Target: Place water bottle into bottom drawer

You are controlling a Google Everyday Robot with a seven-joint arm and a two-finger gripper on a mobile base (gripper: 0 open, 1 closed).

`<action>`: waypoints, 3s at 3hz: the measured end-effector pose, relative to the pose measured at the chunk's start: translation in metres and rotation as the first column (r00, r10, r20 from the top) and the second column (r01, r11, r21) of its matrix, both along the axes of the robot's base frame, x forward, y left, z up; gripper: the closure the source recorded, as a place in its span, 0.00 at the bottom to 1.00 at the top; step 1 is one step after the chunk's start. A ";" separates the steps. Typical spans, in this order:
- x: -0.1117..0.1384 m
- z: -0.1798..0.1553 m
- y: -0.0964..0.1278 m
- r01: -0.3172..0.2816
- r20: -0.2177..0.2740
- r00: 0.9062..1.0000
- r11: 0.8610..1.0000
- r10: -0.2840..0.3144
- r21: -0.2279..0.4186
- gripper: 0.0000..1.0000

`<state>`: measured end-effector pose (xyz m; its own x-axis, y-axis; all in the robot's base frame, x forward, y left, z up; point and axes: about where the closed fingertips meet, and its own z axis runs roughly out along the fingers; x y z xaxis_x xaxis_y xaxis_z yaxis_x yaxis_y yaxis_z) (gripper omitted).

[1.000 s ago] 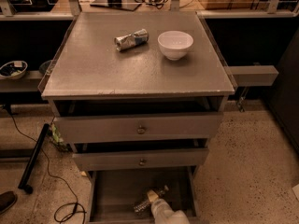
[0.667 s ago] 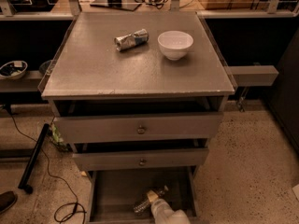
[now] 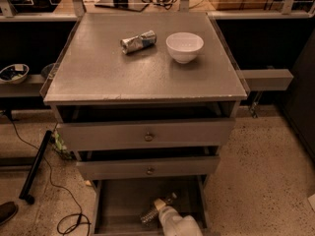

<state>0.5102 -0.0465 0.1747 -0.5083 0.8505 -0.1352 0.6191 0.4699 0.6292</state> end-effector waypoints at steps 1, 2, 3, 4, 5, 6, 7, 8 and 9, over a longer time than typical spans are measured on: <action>0.000 -0.004 0.010 -0.021 -0.014 1.000 1.000 0.021 -0.001 1.00; 0.000 -0.005 0.013 -0.029 -0.018 0.999 1.000 0.029 -0.001 1.00; 0.001 -0.013 0.023 -0.054 -0.040 0.998 0.999 0.054 0.009 1.00; 0.003 -0.020 0.032 -0.073 -0.057 0.996 0.997 0.074 0.012 1.00; 0.005 -0.022 0.038 -0.090 -0.061 0.994 0.996 0.090 0.012 1.00; 0.005 -0.026 0.045 -0.107 -0.067 0.992 0.994 0.107 0.010 1.00; 0.004 -0.030 0.048 -0.112 -0.076 0.991 0.994 0.113 0.009 1.00; 0.004 -0.030 0.048 -0.112 -0.076 0.991 0.994 0.113 0.009 0.83; 0.004 -0.030 0.048 -0.112 -0.076 0.991 0.994 0.113 0.010 0.52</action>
Offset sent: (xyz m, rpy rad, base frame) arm 0.0033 0.0158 -0.0041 -0.0093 0.0214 0.0459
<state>0.5146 0.0011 0.1451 -0.6093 0.7881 -0.0881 0.6088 0.5360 0.5849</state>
